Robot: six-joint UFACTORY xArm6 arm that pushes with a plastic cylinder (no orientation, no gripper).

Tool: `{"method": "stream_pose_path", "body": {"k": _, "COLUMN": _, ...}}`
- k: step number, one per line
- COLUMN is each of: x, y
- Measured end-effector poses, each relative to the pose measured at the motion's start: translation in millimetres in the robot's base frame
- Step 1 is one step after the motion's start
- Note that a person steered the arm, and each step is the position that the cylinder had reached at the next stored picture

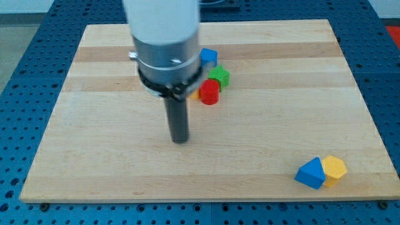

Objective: Keep the yellow heart into the green star

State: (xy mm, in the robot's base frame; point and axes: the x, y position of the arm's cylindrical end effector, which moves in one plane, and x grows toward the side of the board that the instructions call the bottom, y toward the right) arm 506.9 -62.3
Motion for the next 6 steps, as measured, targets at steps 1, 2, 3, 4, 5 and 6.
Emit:
{"method": "stream_pose_path", "body": {"k": 1, "x": -54.3, "y": -3.0}}
{"method": "stream_pose_path", "body": {"k": 2, "x": -93.6, "y": -4.6}}
{"method": "stream_pose_path", "body": {"k": 3, "x": -113.7, "y": 10.0}}
{"method": "stream_pose_path", "body": {"k": 4, "x": -114.4, "y": 37.4}}
{"method": "stream_pose_path", "body": {"k": 5, "x": -114.4, "y": 58.6}}
{"method": "stream_pose_path", "body": {"k": 6, "x": -106.0, "y": 69.0}}
